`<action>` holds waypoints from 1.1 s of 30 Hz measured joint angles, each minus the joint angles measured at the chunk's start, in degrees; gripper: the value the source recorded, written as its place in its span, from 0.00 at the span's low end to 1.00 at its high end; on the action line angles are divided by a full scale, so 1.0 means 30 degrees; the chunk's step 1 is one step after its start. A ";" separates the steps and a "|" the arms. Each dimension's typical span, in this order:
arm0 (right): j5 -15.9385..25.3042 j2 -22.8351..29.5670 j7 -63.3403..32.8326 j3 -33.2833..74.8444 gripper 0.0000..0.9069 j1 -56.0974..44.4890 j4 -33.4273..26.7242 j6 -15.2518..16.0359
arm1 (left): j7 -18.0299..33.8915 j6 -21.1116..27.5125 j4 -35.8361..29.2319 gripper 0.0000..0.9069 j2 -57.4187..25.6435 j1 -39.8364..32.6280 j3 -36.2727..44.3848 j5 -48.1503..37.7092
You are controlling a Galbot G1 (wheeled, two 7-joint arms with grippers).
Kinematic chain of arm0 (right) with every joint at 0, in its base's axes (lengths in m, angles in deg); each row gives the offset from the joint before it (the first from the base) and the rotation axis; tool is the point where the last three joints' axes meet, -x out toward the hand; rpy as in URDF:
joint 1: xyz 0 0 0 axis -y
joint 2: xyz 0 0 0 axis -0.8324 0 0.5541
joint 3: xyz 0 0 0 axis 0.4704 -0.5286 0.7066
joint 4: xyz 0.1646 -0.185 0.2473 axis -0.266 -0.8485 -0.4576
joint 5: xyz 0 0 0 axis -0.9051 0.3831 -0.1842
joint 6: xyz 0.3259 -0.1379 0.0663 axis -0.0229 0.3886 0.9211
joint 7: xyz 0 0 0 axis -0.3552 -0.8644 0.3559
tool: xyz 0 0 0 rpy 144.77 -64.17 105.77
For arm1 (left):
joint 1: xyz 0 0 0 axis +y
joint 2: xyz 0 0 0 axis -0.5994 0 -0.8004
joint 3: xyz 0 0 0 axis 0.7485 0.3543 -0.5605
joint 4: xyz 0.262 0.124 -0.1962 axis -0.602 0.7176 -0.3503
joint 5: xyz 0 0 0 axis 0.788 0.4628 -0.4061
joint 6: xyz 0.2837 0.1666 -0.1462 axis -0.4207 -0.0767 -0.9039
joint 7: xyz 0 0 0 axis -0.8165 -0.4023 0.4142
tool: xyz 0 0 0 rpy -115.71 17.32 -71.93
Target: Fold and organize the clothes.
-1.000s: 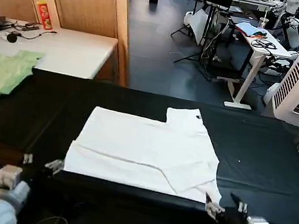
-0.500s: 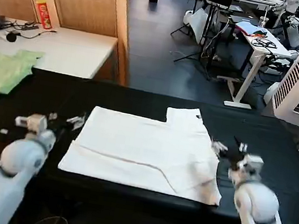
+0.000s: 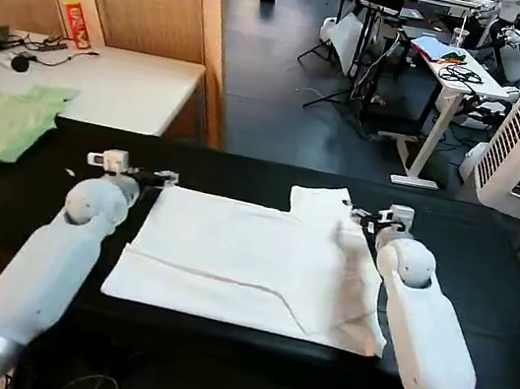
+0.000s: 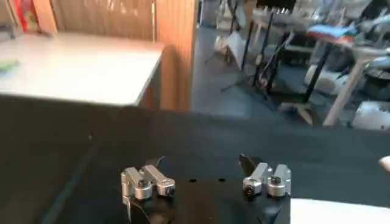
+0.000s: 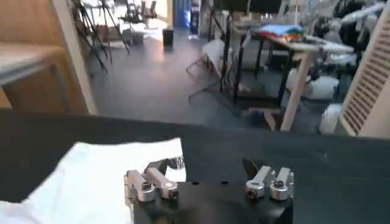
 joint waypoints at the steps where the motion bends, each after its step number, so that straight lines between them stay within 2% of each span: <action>1: 0.0000 0.0067 0.0037 -0.0041 0.97 0.0149 -0.0278 -0.0013 | -0.0109 0.0042 0.0222 0.97 0.0056 -0.0062 0.0080 0.0154; 8: 0.0007 0.0320 0.0208 -0.0274 0.97 0.0609 -0.1401 0.0068 | -0.0419 0.0084 0.1644 0.97 0.0613 -0.0420 0.0192 0.1440; 10: 0.0007 0.0377 0.0341 -0.0308 0.97 0.0697 -0.1625 0.0068 | -0.0515 0.0107 0.1853 0.75 0.0693 -0.0395 0.0196 0.1659; 12: 0.0012 0.0438 0.0505 -0.0376 0.97 0.0782 -0.1859 0.0068 | -0.0627 0.0073 0.2073 0.46 0.0749 -0.0409 0.0200 0.2042; 14: 0.0016 0.0475 0.0623 -0.0431 0.97 0.0819 -0.1987 0.0078 | -0.0652 -0.0034 0.2255 0.30 0.0822 -0.0442 0.0202 0.2242; 15: 0.0017 0.0480 0.0699 -0.0444 0.88 0.0829 -0.2011 0.0112 | -0.0677 -0.0077 0.2341 0.20 0.0851 -0.0448 0.0192 0.2291; 16: 0.0017 0.0489 0.0760 -0.0451 0.80 0.0833 -0.2029 0.0146 | -0.0730 -0.0125 0.2377 0.18 0.0862 -0.0447 0.0188 0.2312; 17: 0.0016 0.0495 0.0829 -0.0454 0.80 0.0833 -0.2047 0.0175 | -0.0817 -0.0174 0.2413 0.18 0.0864 -0.0441 0.0185 0.2349; 18: 0.0015 0.0497 0.0904 -0.0453 0.61 0.0834 -0.2080 0.0207 | -0.0899 -0.0212 0.2416 0.17 0.0864 -0.0417 0.0182 0.2384; 20: 0.0000 0.0499 0.1001 -0.0436 0.48 0.0836 -0.2149 0.0250 | -0.1012 -0.0238 0.2390 0.16 0.0864 -0.0366 0.0184 0.2395; 21: -0.0027 0.0502 0.1018 -0.0412 0.35 0.0836 -0.2199 0.0278 | -0.1033 -0.0238 0.2359 0.15 0.0871 -0.0342 0.0184 0.2408; 22: -0.0065 0.0510 0.1022 -0.0380 0.27 0.0824 -0.2217 0.0326 | -0.1049 -0.0238 0.2331 0.15 0.0884 -0.0321 0.0186 0.2424; 27: -0.0114 0.0559 0.1043 -0.0310 0.19 0.0618 -0.2048 0.0361 | -0.1085 -0.0209 0.2120 0.12 0.0888 -0.0184 0.0188 0.2448; 33: -0.0212 0.0418 0.1127 -0.0076 0.14 0.0125 -0.1400 -0.0335 | -0.1096 -0.0219 0.1883 0.11 0.0806 -0.0085 0.0188 0.2539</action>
